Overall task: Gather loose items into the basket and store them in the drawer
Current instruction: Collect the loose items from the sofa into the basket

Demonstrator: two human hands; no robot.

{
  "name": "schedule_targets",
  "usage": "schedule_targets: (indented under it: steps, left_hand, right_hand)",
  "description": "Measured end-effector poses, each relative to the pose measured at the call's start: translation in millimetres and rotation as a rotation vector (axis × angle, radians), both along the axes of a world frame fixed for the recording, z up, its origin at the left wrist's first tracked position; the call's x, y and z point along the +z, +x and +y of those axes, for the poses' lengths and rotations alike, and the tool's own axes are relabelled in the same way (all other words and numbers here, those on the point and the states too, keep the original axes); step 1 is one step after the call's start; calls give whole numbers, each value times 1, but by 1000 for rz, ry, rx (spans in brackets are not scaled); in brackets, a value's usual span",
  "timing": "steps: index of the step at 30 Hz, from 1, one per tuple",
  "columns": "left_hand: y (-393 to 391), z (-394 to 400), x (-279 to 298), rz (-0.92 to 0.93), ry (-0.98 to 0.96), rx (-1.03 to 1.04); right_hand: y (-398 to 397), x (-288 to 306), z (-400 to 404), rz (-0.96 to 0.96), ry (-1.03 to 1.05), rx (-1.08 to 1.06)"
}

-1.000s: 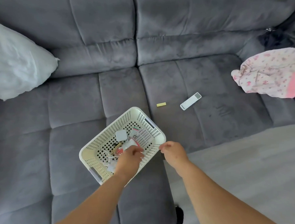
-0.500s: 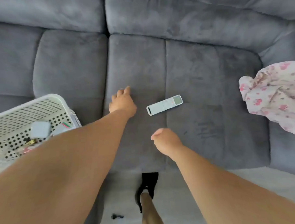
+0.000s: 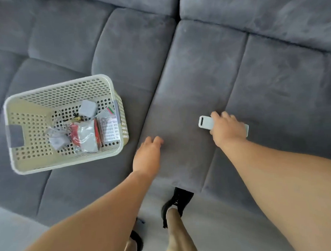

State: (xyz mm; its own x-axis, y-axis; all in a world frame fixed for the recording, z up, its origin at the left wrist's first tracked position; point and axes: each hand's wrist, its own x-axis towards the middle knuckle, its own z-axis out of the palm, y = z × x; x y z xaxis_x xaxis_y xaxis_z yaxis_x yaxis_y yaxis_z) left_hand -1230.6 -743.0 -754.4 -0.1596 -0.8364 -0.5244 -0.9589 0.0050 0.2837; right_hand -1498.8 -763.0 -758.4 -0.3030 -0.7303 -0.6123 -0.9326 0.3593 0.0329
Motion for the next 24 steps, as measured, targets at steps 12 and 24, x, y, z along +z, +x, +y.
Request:
schedule_targets:
  steps: [12, 24]
  left_hand:
    - [105, -57, 126, 339, -321, 956]
    - [197, 137, 121, 590, 58, 1234]
  right_hand:
    - [149, 150, -22, -931, -146, -819]
    - [296, 154, 8, -900, 96, -740]
